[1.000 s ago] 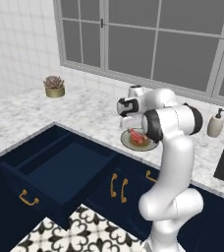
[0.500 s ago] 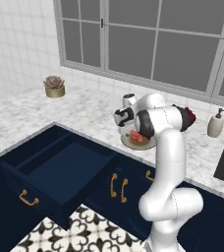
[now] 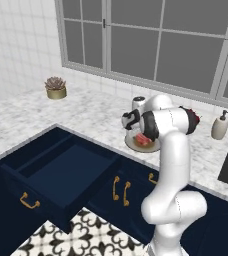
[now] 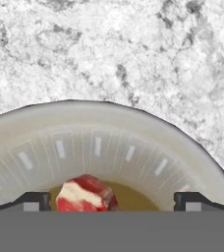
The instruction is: Pick up the knife from the drawer and place it on the cutting board. Then place the meat from the plate to the cutting board.
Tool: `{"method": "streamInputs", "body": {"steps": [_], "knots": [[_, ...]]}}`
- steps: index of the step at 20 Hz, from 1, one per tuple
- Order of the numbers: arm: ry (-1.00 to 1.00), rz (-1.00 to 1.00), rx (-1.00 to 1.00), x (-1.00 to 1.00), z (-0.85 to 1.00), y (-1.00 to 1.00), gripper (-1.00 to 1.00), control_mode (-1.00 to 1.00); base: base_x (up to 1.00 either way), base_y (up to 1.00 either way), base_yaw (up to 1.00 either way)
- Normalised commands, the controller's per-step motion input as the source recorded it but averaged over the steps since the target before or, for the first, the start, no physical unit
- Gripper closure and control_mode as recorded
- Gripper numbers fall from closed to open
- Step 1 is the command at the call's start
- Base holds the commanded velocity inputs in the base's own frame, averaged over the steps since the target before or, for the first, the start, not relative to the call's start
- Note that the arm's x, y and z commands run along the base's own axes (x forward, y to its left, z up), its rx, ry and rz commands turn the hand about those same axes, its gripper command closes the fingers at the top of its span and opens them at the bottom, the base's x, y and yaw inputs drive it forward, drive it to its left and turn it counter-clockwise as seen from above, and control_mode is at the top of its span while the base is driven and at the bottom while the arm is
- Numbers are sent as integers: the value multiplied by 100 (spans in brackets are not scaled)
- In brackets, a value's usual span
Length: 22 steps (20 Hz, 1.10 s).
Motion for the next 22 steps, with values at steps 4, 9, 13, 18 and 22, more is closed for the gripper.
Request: {"method": "streamInputs", "body": {"steps": [4, 9, 13, 18, 22], "knots": [[0, 0, 2, -41, -22, 0, 100, -100, 0, 0, 0], [2, 0, 1, -19, -2, 0, 100, -100, 0, 0, 0], [-2, 0, 1, -28, 23, -11, 100, -100, 0, 0, 0], [-7, 1, 0, -61, 99, -19, 100, -100, 0, 0, 0], [-6, 2, 0, -96, 100, -14, 100, -100, 0, 0, 0]]}}
